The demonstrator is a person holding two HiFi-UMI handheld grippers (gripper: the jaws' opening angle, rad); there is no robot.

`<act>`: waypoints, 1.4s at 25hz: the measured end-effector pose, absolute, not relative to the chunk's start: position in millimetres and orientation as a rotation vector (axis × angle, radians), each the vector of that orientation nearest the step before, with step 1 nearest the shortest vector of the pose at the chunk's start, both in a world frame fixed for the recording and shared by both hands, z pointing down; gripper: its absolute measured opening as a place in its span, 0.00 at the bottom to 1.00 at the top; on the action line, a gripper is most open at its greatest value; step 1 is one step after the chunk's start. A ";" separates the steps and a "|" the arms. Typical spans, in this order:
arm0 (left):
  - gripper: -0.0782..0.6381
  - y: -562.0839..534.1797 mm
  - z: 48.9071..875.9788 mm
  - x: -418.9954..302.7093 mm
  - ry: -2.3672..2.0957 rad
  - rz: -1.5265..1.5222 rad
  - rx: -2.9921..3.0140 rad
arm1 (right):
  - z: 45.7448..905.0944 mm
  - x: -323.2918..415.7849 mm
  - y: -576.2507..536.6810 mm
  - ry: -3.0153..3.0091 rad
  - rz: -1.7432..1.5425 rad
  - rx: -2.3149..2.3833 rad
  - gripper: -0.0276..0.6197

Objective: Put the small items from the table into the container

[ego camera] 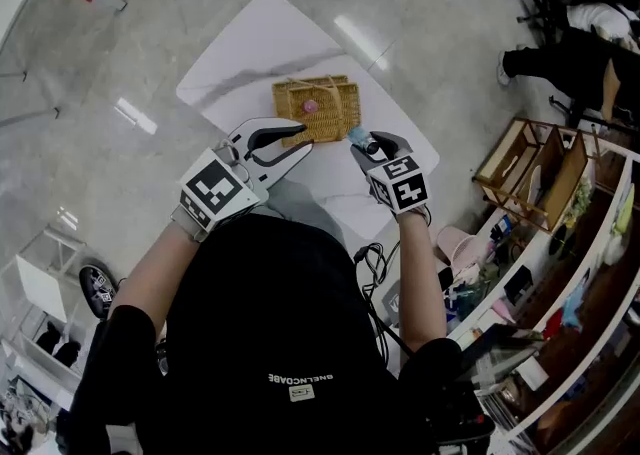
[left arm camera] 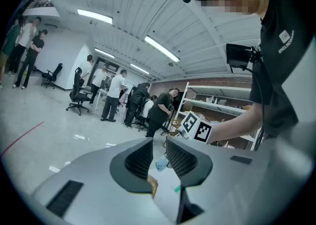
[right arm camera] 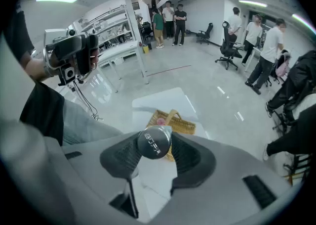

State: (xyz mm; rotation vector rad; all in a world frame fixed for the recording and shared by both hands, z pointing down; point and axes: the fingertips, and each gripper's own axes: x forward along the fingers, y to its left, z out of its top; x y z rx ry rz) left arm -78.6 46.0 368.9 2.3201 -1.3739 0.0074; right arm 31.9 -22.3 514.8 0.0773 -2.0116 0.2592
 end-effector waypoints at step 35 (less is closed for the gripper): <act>0.20 70.3 413.1 -158.7 -1.381 -0.010 2.202 | 645.1 -30.9 29.1 -1.851 0.552 0.477 0.32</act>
